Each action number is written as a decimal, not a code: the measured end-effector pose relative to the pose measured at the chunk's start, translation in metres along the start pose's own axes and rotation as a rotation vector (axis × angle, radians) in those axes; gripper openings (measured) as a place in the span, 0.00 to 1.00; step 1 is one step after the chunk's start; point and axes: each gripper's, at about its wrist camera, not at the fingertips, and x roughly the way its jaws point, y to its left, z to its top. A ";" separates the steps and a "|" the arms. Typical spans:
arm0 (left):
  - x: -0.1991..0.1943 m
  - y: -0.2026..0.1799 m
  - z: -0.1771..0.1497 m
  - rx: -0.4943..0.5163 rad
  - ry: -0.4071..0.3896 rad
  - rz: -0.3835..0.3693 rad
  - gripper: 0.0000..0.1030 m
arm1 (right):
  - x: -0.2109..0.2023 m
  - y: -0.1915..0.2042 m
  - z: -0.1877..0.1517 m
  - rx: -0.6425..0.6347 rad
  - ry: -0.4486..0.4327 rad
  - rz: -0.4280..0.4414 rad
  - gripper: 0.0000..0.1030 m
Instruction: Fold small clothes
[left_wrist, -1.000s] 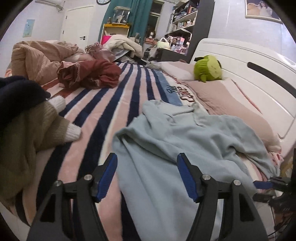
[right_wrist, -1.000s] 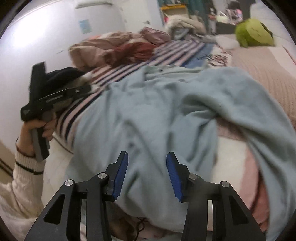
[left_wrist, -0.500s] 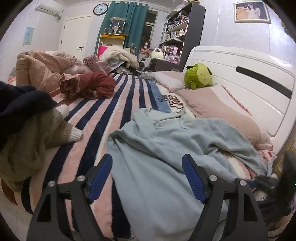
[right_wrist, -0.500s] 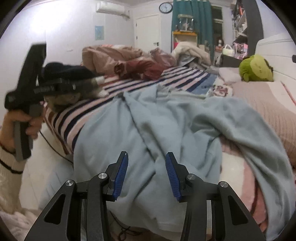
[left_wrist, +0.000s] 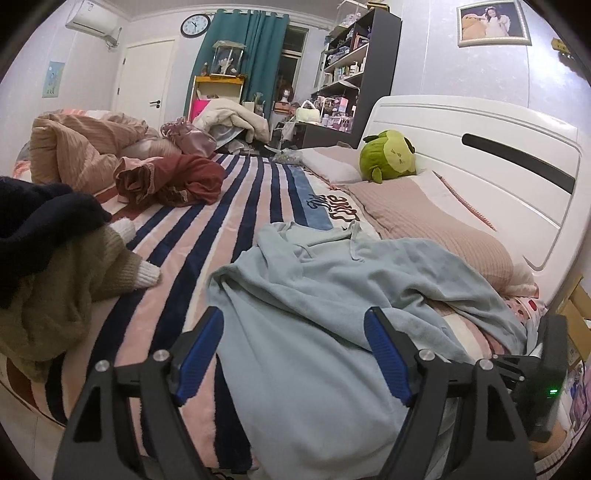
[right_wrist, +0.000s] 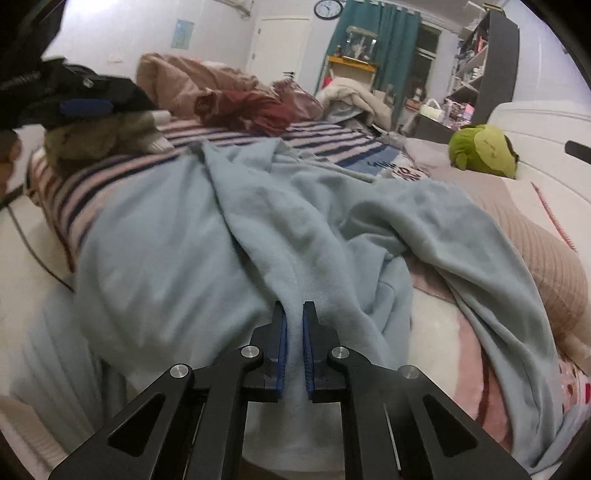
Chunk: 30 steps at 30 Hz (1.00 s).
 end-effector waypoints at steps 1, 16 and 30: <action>-0.001 0.000 0.000 0.000 -0.001 0.003 0.73 | -0.006 0.001 -0.001 0.007 -0.012 0.027 0.02; 0.002 -0.001 -0.002 -0.009 0.009 0.011 0.73 | 0.006 0.013 -0.019 0.193 0.139 0.454 0.02; 0.009 -0.023 0.007 0.023 0.018 0.006 0.74 | -0.077 -0.112 -0.041 0.515 -0.069 0.094 0.54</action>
